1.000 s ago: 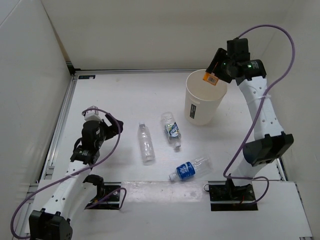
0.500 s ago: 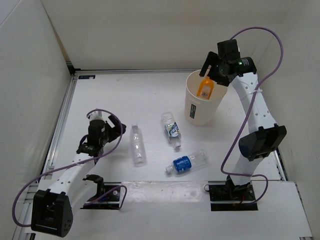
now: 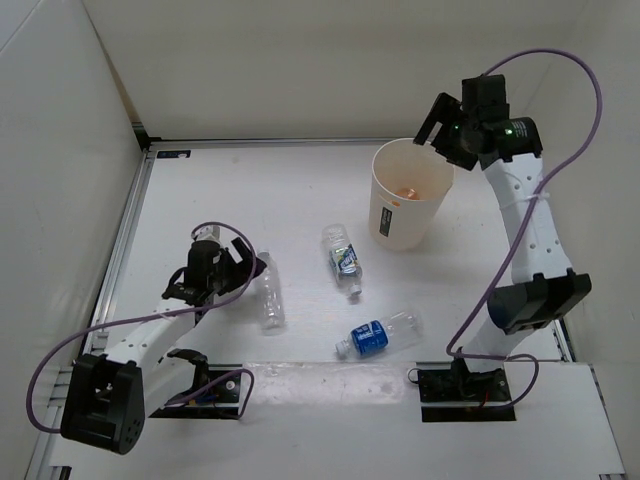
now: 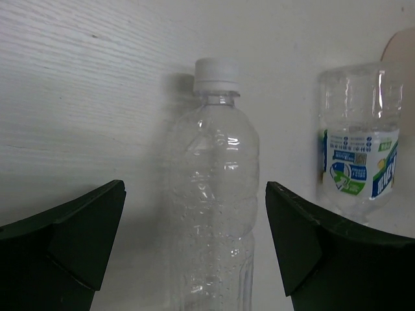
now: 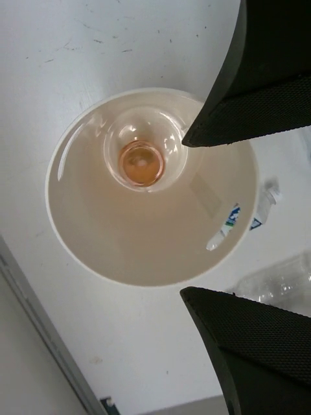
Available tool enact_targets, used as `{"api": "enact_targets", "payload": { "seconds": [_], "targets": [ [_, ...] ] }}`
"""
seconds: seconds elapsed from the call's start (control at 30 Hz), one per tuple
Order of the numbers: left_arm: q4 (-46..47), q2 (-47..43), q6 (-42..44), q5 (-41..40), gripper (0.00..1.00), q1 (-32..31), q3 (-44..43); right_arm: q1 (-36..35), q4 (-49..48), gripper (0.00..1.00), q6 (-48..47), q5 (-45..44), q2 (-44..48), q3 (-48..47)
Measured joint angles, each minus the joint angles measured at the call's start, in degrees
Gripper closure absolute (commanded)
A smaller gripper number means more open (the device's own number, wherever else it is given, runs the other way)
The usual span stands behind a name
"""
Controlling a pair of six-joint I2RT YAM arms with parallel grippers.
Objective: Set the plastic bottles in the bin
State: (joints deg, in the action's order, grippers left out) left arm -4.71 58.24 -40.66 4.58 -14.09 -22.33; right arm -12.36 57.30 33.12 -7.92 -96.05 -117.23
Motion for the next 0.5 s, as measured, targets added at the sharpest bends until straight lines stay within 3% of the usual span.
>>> {"api": "enact_targets", "payload": {
  "seconds": [0.4, 0.5],
  "targets": [
    [-0.96, 4.33, 5.79, 2.75, 0.0, -5.35, -0.2, 0.28, 0.33, 0.1, 2.62, 4.48, 15.96, 7.67],
    [-0.61, 6.29, 6.12, 2.62, 0.08, -6.45, -0.39, 0.76, 2.34, 0.1, 2.78, 5.62, 17.9, 9.14]
  ]
}}
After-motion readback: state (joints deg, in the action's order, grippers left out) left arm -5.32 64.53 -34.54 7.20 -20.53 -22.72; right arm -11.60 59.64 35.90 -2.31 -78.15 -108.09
